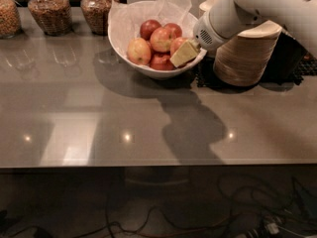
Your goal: Pick apple from white bowl
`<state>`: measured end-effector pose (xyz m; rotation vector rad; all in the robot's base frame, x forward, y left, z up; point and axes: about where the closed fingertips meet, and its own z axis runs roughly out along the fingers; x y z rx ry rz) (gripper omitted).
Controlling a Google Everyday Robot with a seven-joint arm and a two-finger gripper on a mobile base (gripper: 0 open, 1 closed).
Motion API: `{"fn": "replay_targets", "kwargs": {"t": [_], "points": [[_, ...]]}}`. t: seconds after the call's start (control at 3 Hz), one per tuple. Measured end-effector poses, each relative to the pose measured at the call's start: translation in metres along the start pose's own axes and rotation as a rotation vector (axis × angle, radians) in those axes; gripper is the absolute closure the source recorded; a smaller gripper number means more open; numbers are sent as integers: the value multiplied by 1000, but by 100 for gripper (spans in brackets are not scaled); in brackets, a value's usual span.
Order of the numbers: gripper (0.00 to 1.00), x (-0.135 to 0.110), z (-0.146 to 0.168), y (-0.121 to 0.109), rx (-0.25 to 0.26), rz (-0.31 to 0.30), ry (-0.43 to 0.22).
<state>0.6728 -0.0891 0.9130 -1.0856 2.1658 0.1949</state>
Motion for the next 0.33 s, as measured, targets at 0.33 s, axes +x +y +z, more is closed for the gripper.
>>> {"fn": "replay_targets", "kwargs": {"t": [0.33], "points": [[100, -8, -36, -2, -65, -38, -50]]}}
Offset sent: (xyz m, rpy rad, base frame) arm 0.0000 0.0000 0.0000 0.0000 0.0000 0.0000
